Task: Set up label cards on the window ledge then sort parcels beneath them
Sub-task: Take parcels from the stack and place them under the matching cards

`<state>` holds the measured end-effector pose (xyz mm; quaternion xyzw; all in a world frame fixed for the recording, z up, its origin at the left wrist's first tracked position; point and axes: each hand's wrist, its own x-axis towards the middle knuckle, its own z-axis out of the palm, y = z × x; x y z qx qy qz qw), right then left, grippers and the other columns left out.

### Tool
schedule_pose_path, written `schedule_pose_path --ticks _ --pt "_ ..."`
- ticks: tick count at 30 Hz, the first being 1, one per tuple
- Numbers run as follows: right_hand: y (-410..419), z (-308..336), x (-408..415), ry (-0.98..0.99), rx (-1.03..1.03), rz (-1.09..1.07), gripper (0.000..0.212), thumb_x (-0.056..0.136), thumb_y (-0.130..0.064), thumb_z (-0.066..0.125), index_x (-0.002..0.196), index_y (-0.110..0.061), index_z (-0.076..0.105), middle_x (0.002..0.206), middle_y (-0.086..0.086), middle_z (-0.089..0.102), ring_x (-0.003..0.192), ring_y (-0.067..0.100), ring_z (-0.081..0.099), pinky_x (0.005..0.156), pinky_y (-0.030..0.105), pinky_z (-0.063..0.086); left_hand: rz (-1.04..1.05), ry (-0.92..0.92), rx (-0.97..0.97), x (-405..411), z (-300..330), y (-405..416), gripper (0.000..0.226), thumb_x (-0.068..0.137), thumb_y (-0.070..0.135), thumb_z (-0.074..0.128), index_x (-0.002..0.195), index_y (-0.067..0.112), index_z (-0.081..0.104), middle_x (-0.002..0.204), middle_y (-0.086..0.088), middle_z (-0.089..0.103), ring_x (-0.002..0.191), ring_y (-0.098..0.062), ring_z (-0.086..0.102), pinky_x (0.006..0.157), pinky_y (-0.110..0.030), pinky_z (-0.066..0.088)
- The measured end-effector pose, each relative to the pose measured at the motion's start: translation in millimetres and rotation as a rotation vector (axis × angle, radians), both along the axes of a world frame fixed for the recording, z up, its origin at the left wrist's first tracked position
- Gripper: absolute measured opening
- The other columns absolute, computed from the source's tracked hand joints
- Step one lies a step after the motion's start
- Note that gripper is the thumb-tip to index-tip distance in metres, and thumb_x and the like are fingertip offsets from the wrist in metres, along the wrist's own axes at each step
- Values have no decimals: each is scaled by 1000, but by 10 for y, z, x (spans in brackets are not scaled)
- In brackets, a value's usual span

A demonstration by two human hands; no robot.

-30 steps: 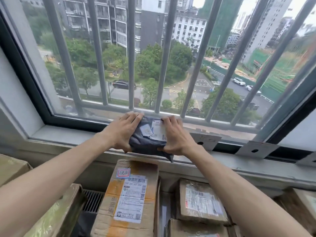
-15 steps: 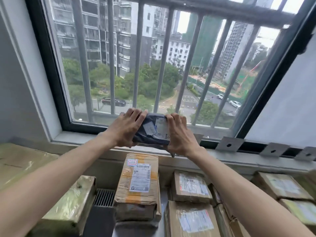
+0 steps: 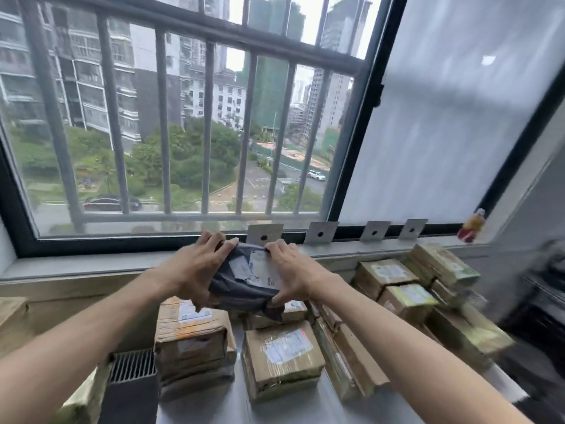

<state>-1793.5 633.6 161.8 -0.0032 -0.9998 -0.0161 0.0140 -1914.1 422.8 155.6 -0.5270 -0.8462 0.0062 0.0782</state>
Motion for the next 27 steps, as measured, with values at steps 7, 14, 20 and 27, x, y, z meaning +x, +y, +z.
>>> schedule_pose_path --ticks 7,14,20,27 --pt "316 24 586 -54 -23 -50 111 55 -47 94 140 -12 32 135 5 44 122 25 45 109 39 40 -75 -47 36 536 -83 345 130 57 66 78 154 18 6 139 0 25 129 -19 24 105 -33 44" --pt "735 101 1329 -25 -50 -133 122 60 -51 91 151 -11 21 145 4 36 132 24 38 115 35 34 -132 6 15 1101 104 867 131 57 64 82 154 18 8 139 -2 26 127 -19 24 109 -39 41" --pt "1327 1 2210 -59 -33 -203 133 60 -54 89 157 -19 5 154 5 25 140 28 31 119 45 31 -187 16 20 1912 80 1524 127 62 63 81 155 20 6 141 -2 25 127 -19 26 110 -37 40" --pt "1943 -109 3149 -93 -32 -238 139 61 -43 93 157 -31 -8 161 9 12 146 32 23 119 47 31 -212 7 24 2786 37 2218 126 62 62 81 156 20 6 142 -1 25 129 -19 25 104 -35 46"
